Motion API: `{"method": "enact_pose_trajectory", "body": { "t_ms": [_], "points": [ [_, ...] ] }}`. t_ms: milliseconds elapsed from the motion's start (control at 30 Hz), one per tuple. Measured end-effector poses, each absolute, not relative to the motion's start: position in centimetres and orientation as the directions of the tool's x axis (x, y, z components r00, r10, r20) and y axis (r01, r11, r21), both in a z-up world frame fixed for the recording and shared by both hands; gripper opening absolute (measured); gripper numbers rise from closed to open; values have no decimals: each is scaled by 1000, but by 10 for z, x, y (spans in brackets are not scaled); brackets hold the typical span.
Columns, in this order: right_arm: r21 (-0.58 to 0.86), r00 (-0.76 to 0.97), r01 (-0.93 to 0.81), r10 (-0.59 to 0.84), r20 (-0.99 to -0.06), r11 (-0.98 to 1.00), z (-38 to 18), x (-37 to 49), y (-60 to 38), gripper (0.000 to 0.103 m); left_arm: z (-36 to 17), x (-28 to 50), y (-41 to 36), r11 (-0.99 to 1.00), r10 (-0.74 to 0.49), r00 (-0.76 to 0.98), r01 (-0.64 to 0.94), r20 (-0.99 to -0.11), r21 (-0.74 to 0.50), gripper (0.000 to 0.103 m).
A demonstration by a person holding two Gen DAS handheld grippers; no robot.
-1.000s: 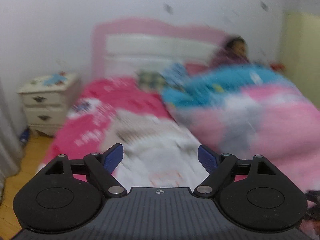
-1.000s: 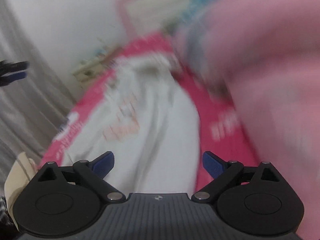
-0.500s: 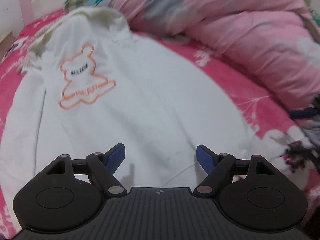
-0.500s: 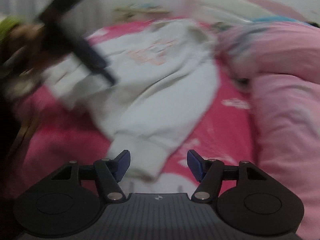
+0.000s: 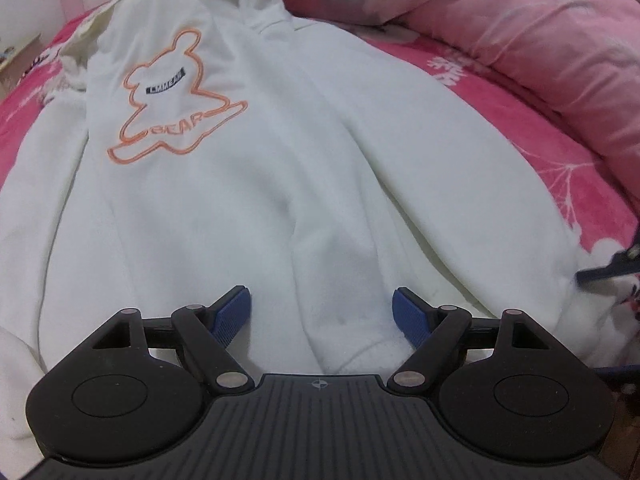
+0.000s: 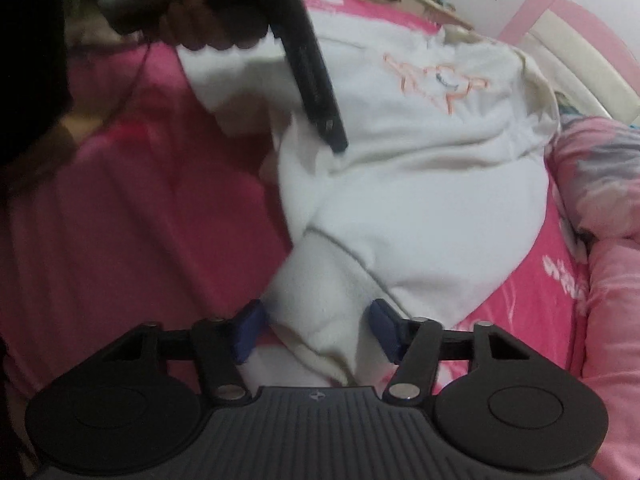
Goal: Fold clothes
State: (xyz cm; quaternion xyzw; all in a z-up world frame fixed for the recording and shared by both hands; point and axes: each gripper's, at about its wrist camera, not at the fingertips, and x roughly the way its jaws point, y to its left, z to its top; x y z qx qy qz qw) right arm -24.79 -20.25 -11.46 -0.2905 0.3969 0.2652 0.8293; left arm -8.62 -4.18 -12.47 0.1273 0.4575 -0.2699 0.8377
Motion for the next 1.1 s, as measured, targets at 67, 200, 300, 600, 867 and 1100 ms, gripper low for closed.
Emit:
{"method": "enact_pose_trajectory", "body": {
  "t_ms": [67,200,300,600,867,1100],
  "points": [
    [-223,551,-619,214,-806,753,-107,-245,-212,15,-125,-87,-42,819,-335,438,573,-834,-28,80],
    [-46,598,-455,267,-756,889,-65,-232,-249,8,-125,-87,-41,818,-334,439,574,-834,-25,80],
    [142,678,-312,325,-659,939,-20,-216,-290,8,-126,-86,-41,825,-330,436,564,-838,-31,81],
    [477,931,-129,271,-243,869,118,-161,-412,7,-125,-85,-40,830,-327,434,556,-839,-36,81],
    [555,994,-20,75,-78,832,188,-122,-490,7,-122,-82,-36,836,-340,426,545,-838,-62,80],
    [536,981,192,-142,-133,822,200,-96,-550,7,-122,-77,-36,835,-345,409,545,-845,-77,80]
  ]
}}
